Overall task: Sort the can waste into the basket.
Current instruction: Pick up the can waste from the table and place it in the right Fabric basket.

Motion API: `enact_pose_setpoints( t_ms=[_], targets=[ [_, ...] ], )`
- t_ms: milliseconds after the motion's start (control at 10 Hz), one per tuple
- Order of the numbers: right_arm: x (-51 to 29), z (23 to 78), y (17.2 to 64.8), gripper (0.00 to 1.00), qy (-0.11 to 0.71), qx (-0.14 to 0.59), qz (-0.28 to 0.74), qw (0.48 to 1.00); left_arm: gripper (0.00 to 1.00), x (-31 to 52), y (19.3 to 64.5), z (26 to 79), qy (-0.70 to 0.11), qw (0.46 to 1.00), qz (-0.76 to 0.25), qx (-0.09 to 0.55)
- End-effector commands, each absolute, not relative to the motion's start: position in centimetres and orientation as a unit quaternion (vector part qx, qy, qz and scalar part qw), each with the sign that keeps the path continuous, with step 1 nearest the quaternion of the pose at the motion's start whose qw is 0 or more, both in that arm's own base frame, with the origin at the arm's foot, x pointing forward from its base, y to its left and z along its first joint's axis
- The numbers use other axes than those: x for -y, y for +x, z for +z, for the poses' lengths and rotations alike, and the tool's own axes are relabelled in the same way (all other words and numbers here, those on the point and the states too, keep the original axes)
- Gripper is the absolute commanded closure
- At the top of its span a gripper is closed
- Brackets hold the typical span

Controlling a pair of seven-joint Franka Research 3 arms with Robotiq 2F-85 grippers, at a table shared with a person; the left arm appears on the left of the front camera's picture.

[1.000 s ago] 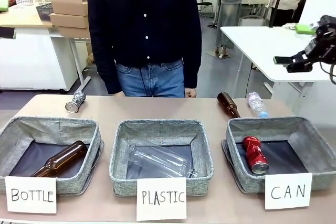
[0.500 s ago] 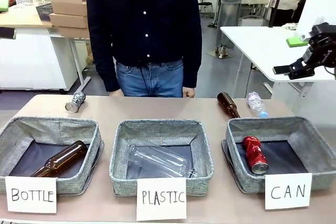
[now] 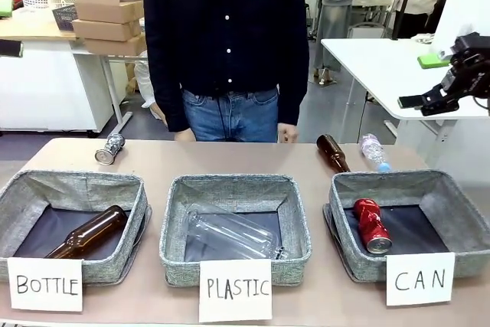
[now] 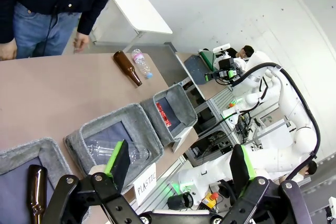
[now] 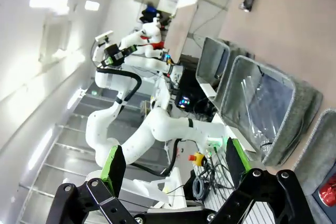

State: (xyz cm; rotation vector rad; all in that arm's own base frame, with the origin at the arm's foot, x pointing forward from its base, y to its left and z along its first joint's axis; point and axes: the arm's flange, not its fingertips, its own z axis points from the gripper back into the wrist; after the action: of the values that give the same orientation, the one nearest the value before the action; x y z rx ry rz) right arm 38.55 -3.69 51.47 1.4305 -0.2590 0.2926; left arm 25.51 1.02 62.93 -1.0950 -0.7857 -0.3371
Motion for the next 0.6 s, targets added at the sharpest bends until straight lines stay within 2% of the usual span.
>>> enact_pose_setpoints(
  t_ms=[0,300,400,500],
  targets=[
    [3.7,51.5,38.5,0.00,0.646,0.124,0.134,0.741,0.00,-0.8,25.5,63.1,-0.508,0.763,-0.159,0.366],
    [3.7,51.5,38.5,0.00,0.646,0.124,0.134,0.741,0.00,-1.0,25.5,62.9,-0.505,0.768,-0.155,0.362],
    [3.7,51.5,38.5,0.00,0.646,0.124,0.134,0.741,0.00,-0.5,26.1,64.0,-0.364,0.846,-0.138,0.363],
    [3.7,51.5,38.5,0.00,0.646,0.124,0.134,0.741,0.00,-0.6,28.4,64.3,-0.287,0.889,-0.130,0.333]
  ],
)
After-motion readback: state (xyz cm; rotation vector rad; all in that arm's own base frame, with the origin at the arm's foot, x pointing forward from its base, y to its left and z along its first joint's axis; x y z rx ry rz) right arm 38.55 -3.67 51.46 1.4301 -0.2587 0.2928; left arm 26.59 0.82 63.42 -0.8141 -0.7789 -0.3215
